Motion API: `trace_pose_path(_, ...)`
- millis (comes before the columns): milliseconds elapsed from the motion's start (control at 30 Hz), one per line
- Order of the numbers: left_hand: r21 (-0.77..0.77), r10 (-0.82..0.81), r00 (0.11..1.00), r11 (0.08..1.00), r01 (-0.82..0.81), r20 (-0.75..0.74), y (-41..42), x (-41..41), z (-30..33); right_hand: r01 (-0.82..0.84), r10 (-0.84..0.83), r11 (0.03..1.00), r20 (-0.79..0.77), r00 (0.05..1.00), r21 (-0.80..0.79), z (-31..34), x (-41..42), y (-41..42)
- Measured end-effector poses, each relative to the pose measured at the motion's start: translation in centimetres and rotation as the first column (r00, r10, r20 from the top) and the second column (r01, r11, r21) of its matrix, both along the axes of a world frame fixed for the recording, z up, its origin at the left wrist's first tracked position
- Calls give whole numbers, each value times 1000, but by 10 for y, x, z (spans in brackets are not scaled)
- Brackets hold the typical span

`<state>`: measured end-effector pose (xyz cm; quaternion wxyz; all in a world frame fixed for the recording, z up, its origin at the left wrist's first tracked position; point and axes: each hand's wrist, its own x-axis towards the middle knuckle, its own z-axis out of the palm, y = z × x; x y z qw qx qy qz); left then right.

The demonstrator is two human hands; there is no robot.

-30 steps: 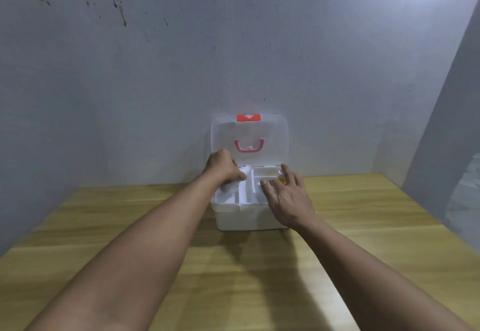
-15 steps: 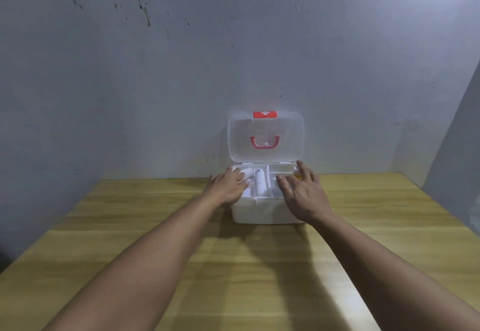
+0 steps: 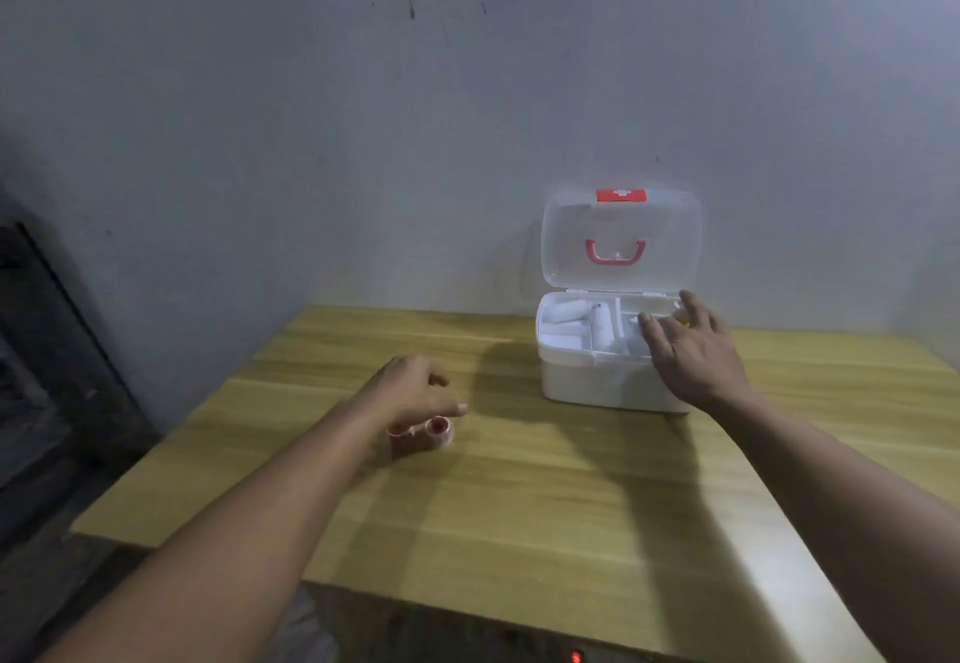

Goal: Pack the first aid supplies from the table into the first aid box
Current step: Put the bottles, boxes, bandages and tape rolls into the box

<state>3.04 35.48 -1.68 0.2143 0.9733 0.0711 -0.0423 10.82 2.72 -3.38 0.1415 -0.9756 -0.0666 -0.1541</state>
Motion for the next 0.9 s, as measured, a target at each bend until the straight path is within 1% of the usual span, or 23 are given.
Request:
trace_pose_path(100,-4,8,995,1000,-8,-103,14,-17,-9,12,-12,1000,2,1000,29,5,-5,2)
trace_pose_path(167,22,-18,995,1000,20,-100,18,-21,-15,5,-5,1000,-7,1000,23,4,-3,1)
trace_pose_path(333,-26,-64,998,998,64,-6,9,-24,-22,5,-5,999,-10,1000,31,6,-6,2)
trace_pose_path(467,3,-63,997,998,63,50,-3,-18,-24,-11,12,999,-16,1000,30,3,-4,-1)
trace_pose_path(567,-25,-67,994,997,69,86,-13,-13,-21,-4,5,998,-19,1000,55,7,-9,1)
trace_pose_path(633,-47,-75,989,996,82,129,-19,-6,-15,2,-1,998,-9,1000,60,7,-9,2)
trace_pose_path(767,-28,-129,979,991,135,157,-35,12,4,17,-16,997,-12,1000,71,3,-3,0)
trace_pose_path(900,-38,-168,957,983,181,236,-57,32,31,12,-12,998,2,1000,54,0,0,-1)
